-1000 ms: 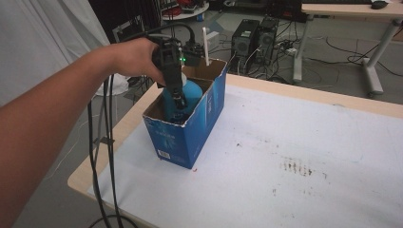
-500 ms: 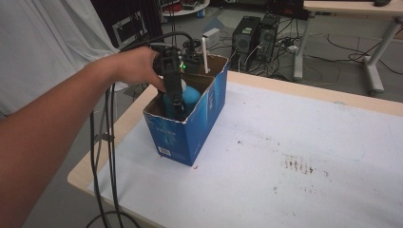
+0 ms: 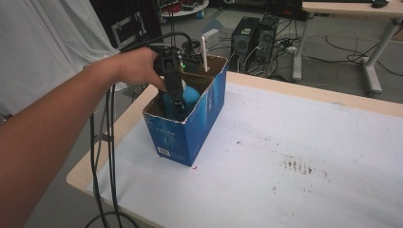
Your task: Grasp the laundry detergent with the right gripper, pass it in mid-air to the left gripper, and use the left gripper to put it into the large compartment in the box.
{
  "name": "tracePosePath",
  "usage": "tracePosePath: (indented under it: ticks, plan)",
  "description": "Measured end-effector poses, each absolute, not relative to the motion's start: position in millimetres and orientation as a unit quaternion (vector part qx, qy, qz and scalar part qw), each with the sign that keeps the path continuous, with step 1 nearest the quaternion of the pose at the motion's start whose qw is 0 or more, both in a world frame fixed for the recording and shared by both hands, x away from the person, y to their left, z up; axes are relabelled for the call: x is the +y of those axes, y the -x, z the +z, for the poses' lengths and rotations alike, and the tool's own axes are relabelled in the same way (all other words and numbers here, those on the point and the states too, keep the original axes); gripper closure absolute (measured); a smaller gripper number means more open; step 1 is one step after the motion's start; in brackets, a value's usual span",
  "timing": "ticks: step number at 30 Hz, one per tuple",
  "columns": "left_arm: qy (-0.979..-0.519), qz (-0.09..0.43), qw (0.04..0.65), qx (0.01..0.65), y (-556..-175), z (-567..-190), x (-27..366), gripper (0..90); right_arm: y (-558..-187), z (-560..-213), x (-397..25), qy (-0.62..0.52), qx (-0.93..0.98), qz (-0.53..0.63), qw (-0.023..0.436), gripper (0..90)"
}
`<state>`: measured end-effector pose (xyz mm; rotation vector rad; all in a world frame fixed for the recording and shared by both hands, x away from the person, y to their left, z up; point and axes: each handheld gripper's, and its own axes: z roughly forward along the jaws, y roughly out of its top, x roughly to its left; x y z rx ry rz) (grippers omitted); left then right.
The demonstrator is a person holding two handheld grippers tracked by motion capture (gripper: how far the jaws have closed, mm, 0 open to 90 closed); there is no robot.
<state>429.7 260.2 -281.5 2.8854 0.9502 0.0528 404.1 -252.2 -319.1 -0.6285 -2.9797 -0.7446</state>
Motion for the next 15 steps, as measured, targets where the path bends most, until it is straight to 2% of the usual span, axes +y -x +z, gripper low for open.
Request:
tracePosePath:
  ticks: [7, 15]
  plan:
    - [-0.939, 0.026, 0.085, 0.333, -429, -268, 266, 27.4, -403, -318, -251, 0.200, -0.951, -0.237, 0.004, 1.2]
    - [-0.934, 0.033, 0.114, 0.338, -427, -241, 268, 27.3, -403, -318, -246, 0.191, -0.953, -0.237, 0.005, 1.2]
